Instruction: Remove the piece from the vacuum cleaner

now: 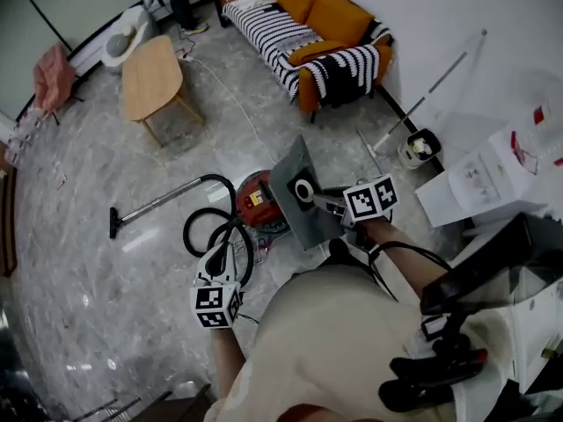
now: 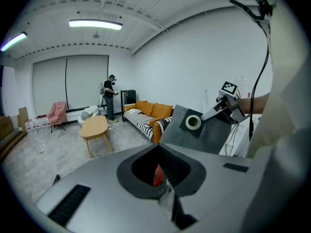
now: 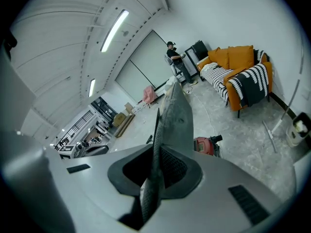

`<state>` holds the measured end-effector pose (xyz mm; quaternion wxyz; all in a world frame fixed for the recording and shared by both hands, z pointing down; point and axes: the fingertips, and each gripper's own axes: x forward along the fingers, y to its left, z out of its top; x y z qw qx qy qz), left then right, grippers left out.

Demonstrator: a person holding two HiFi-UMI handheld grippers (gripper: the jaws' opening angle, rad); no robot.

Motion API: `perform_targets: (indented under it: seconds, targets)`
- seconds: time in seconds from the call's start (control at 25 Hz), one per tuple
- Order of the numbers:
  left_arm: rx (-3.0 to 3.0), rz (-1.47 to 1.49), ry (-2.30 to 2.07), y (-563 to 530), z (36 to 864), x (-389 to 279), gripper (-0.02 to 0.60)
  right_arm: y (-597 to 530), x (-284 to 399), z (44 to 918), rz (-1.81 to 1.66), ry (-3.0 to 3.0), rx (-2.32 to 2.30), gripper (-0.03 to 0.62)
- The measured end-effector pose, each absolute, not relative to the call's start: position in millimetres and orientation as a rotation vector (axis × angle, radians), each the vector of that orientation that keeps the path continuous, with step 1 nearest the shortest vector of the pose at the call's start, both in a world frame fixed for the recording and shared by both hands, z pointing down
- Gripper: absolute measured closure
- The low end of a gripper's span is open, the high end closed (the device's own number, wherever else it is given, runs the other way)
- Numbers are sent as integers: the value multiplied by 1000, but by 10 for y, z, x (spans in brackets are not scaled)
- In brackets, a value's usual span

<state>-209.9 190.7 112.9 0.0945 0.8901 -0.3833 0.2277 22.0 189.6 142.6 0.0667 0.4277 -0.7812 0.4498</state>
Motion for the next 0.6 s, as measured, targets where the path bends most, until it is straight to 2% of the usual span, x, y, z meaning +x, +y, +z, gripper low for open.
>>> perform_targets:
  seconds: [0.32,0.6]
  targets:
    - [2664,662,-1007,2084,1215,-2033,584,2277,136,1477,1360,-2330,1341,565]
    - [2737,646,-881,2225,1148,-1606,584,2537,410,1488,1362,-2291,1400,566]
